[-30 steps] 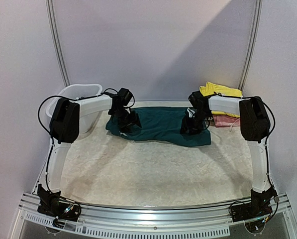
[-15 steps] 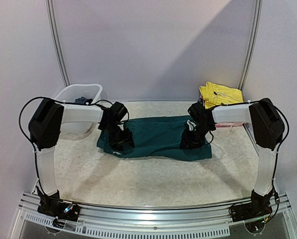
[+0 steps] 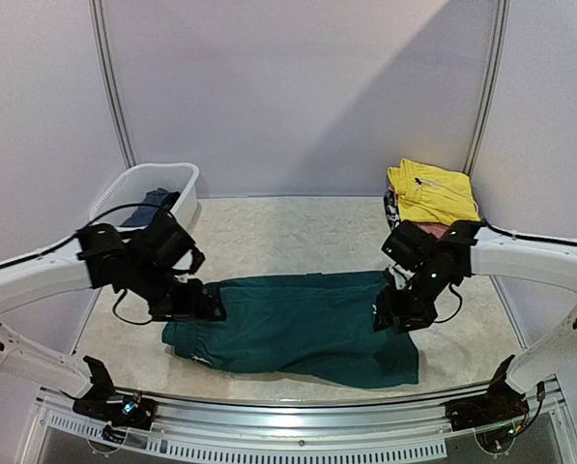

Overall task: Fold and stack the mixed laundry pile
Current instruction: Move the rectangle-folded shorts to the center of the board, then adjust the rectangle-folded shorts at the center of the board.

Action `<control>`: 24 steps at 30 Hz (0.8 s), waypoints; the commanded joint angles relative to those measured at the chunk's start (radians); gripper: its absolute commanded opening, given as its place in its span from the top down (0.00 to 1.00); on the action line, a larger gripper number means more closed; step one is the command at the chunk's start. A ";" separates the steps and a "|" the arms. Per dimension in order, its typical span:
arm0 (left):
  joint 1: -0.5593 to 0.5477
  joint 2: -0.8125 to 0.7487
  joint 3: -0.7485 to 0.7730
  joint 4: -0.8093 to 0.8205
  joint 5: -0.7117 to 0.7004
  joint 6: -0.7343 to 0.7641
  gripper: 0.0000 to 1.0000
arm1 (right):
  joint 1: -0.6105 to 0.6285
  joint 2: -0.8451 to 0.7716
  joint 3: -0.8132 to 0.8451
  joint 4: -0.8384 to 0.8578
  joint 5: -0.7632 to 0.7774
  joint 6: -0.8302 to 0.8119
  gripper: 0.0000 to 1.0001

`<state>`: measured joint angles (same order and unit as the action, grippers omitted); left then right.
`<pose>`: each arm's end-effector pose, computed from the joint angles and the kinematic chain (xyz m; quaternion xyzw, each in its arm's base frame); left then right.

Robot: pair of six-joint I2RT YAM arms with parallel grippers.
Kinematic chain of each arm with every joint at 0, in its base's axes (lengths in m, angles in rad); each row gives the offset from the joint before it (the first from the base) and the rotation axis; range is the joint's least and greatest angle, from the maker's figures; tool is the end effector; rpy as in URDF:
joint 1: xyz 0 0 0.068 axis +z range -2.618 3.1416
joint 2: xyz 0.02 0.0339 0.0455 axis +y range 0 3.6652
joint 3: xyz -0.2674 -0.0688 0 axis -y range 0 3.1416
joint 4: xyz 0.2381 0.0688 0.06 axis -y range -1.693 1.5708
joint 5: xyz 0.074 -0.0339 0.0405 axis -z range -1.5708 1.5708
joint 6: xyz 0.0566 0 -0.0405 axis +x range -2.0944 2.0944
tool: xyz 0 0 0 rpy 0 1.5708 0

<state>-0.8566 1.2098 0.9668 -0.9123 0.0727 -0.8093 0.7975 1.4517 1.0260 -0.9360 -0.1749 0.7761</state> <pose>0.1435 -0.1718 0.2453 0.0306 0.9774 -0.1764 0.1123 0.1723 0.1906 0.2084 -0.0197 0.9906 0.1349 0.0119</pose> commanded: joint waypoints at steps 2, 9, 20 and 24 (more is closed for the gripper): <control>0.114 -0.167 -0.066 -0.100 -0.149 0.008 0.00 | -0.003 -0.040 0.105 -0.060 0.103 0.041 0.30; 0.342 -0.173 -0.148 -0.074 -0.002 0.069 0.00 | -0.005 0.139 0.282 -0.073 0.127 -0.048 0.21; 0.486 0.092 -0.095 0.102 0.117 0.217 0.11 | -0.182 0.275 0.322 -0.071 0.164 -0.119 0.13; 0.495 0.187 -0.039 0.112 0.169 0.238 0.22 | -0.262 0.276 0.251 -0.009 0.115 -0.145 0.19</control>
<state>-0.3779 1.3396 0.8669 -0.8482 0.1738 -0.6258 0.5964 1.7168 1.3350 -0.9840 -0.0357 0.6674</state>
